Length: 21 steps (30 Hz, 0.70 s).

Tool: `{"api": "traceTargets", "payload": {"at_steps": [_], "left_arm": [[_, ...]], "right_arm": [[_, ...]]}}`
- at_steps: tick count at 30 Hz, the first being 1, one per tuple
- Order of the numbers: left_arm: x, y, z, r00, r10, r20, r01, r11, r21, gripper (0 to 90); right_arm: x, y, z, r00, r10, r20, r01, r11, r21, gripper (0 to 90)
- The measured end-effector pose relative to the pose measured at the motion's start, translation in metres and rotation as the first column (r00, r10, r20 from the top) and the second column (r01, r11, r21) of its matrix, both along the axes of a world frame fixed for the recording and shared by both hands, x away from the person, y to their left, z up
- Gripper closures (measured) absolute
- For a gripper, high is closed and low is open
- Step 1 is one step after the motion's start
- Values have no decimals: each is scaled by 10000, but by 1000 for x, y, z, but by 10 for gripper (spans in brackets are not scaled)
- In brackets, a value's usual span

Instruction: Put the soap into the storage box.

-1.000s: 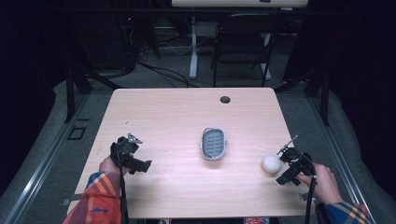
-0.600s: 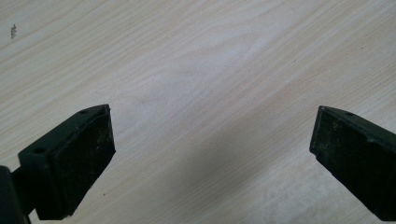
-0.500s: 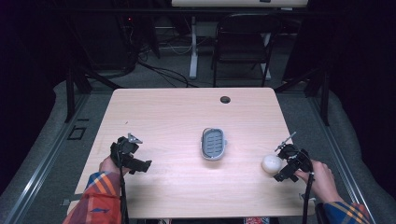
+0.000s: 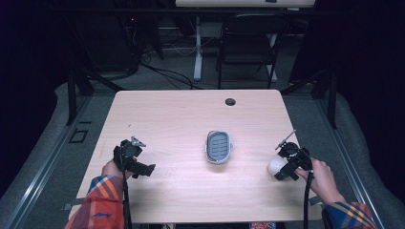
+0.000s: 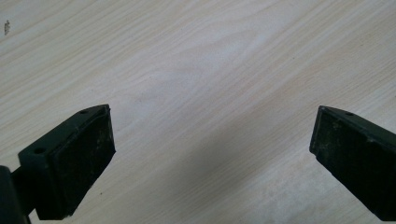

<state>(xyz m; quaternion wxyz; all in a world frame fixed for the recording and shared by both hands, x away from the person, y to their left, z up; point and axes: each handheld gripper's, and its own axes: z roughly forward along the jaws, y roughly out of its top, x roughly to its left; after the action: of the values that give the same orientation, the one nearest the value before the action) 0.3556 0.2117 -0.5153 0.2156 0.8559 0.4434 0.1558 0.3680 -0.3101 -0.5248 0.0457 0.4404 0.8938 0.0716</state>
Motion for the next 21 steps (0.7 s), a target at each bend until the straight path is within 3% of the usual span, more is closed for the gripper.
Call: {"api": "traceTargets", "payload": {"at_steps": [2, 4, 6, 7, 9, 10, 12, 13, 14, 15, 16, 17, 18, 21], "left_arm": [[0, 0, 0, 10000, -8, -3, 8, 10000, 8, 0], [0, 0, 0, 10000, -48, -20, 48, 10000, 5, 0], [0, 0, 0, 10000, -59, -20, 59, 10000, 38, 0], [0, 0, 0, 10000, -73, -34, 73, 10000, 24, 0], [0, 0, 0, 10000, -75, -49, 75, 10000, 20, 0], [0, 0, 0, 10000, -78, -55, 79, 10000, 21, 0], [0, 0, 0, 10000, -81, -57, 81, 10000, 11, 0], [0, 0, 0, 10000, -84, -42, 84, 10000, -9, 0], [0, 0, 0, 10000, -74, -51, 74, 9999, -72, 0], [0, 0, 0, 10000, -74, -51, 74, 9999, -72, 0], [0, 0, 0, 9999, -110, -50, 110, 9999, -125, 0], [0, 0, 0, 9999, -122, -64, 121, 9998, -127, 0], [0, 0, 0, 9999, -110, -66, 109, 9999, -102, 0], [0, 0, 0, 9999, -106, -74, 106, 9999, -89, 0]], "right_arm": [[5, 1, 3, 9993, 248, -263, -254, 9994, -219, 0], [7, 2, 1, 9994, 178, -305, -180, 9998, -72, 0], [6, 4, -4, 9993, -354, -119, 360, 9976, 587, 0], [10, 4, 0, 9990, -32, -451, 44, 9996, 273, 0], [12, 7, 2, 9986, 88, -527, -80, 9999, 151, 0], [11, 9, 0, 9992, -128, -383, 142, 9992, 361, 0], [15, 10, 2, 9978, 121, -645, -113, 9999, 120, 0], [15, 12, -2, 9985, -175, -517, 193, 9992, 345, 0], [13, 13, -7, 9976, -628, -290, 652, 9939, 891, 0], [21, 11, 3, 9934, 391, -1077, -412, 9990, -172, 0], [14, 15, -10, 9958, -882, -264, 908, 9881, 1242, 0], [27, 11, 5, 9884, 690, -1350, -741, 9967, -332, 0], [20, 13, -4, 9971, -229, -725, 275, 9976, 637, 0], [22, 15, -5, 9968, -151, -791, 188, 9988, 460, 0]]}}
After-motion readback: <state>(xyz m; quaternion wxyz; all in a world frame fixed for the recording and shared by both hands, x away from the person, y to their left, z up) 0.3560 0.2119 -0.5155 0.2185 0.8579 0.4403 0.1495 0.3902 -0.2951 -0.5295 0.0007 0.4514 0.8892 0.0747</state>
